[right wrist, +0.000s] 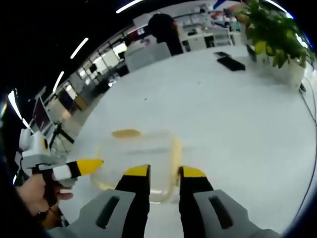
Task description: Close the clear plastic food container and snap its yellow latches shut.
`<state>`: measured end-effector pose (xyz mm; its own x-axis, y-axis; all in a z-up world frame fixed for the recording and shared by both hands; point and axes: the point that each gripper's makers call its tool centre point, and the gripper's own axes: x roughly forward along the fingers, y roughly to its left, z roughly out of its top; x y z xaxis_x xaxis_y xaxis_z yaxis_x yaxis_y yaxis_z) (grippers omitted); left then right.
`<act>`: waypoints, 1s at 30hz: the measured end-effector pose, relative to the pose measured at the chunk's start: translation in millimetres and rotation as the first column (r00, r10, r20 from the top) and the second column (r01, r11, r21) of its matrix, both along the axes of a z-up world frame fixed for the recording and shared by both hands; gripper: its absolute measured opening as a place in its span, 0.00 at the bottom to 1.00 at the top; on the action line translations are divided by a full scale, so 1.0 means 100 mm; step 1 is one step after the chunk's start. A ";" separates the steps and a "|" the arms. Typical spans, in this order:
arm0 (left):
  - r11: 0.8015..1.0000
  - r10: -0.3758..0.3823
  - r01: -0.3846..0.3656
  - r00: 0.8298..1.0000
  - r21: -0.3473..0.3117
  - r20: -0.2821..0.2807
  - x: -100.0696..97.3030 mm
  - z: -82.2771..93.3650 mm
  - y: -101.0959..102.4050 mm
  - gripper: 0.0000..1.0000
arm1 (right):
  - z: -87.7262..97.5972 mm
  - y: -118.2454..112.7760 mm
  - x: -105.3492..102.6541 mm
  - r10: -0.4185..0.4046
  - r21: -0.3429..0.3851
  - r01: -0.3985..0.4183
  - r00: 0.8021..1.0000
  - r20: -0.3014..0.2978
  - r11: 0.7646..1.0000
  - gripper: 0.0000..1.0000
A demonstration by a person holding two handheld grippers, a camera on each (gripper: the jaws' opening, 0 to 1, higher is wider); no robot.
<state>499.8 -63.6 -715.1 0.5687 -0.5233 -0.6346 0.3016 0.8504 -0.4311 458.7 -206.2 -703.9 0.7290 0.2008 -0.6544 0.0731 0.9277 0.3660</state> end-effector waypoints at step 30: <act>0.999 -0.032 0.030 0.998 0.032 0.048 0.10 0.04 0.00 0.21 | -0.01 -0.14 0.08 0.020 -0.060 -0.019 1.000 0.011 0.998 0.07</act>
<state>509.5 -63.4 -711.4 0.5826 -0.5217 -0.6232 0.3478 0.8531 -0.3890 466.3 -220.4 -705.0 0.7326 0.1758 -0.6575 0.0510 0.9491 0.3107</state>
